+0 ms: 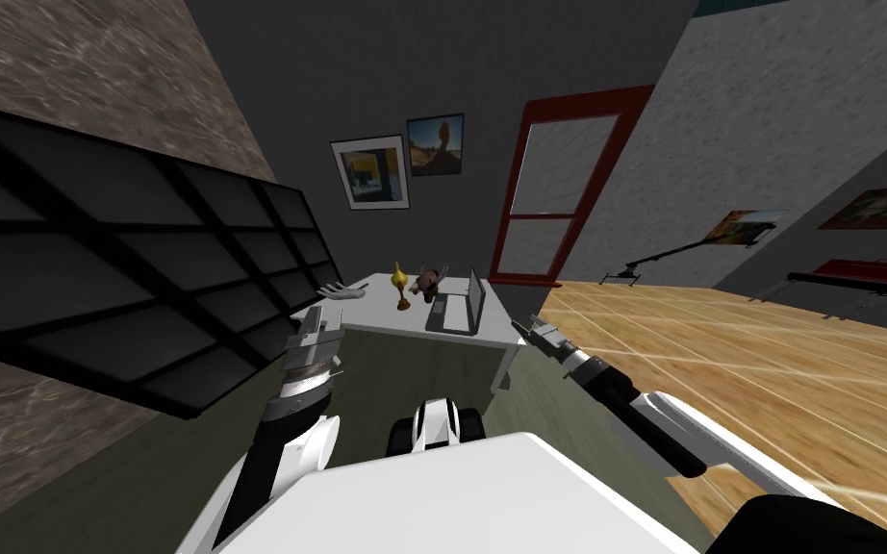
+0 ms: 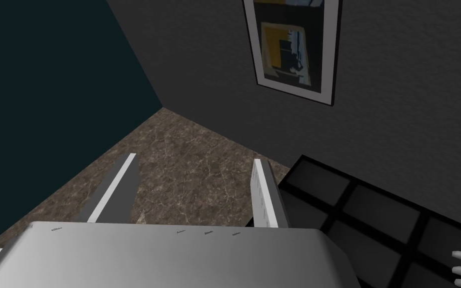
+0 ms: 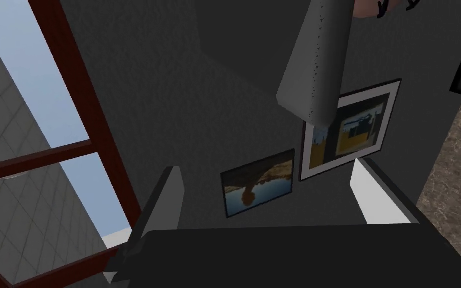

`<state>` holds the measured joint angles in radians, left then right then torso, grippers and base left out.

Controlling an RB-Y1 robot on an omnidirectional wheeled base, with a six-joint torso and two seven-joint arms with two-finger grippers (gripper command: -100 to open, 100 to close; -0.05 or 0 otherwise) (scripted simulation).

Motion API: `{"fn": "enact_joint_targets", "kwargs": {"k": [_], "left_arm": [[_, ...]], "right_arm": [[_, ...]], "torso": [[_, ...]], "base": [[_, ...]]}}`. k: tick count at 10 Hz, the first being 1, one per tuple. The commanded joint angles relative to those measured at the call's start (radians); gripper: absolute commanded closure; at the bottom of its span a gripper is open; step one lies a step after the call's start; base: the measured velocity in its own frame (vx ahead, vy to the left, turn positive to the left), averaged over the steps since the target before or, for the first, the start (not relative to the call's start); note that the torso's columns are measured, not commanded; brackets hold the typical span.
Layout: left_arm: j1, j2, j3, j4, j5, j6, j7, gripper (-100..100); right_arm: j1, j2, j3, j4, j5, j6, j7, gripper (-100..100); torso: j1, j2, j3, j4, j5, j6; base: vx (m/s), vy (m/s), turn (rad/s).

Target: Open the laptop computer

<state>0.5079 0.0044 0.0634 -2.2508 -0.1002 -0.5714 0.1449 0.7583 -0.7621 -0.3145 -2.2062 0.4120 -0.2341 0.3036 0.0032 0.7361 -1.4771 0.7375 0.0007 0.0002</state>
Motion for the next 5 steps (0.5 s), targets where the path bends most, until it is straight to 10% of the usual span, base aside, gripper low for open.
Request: {"fn": "enact_joint_targets", "kwargs": {"k": [1,5], "left_arm": [[0.000,0.000,0.000,0.000,0.000,0.000,0.000,0],[0.000,0.000,0.000,0.000,0.000,0.000,0.000,0]], "right_arm": [[0.018,-0.076,-0.034,0.020,0.030,0.017,0.022,-100],[0.043,-0.170,-0.075,0.047,0.067,0.033,0.049,-100]], "torso": [[-0.003,0.003,0.001,0.001,0.000,-0.001],[-0.001,0.000,0.000,0.000,0.000,0.000]], "base": [[0.036,0.101,-0.044],[0.058,0.108,-0.060]]}}
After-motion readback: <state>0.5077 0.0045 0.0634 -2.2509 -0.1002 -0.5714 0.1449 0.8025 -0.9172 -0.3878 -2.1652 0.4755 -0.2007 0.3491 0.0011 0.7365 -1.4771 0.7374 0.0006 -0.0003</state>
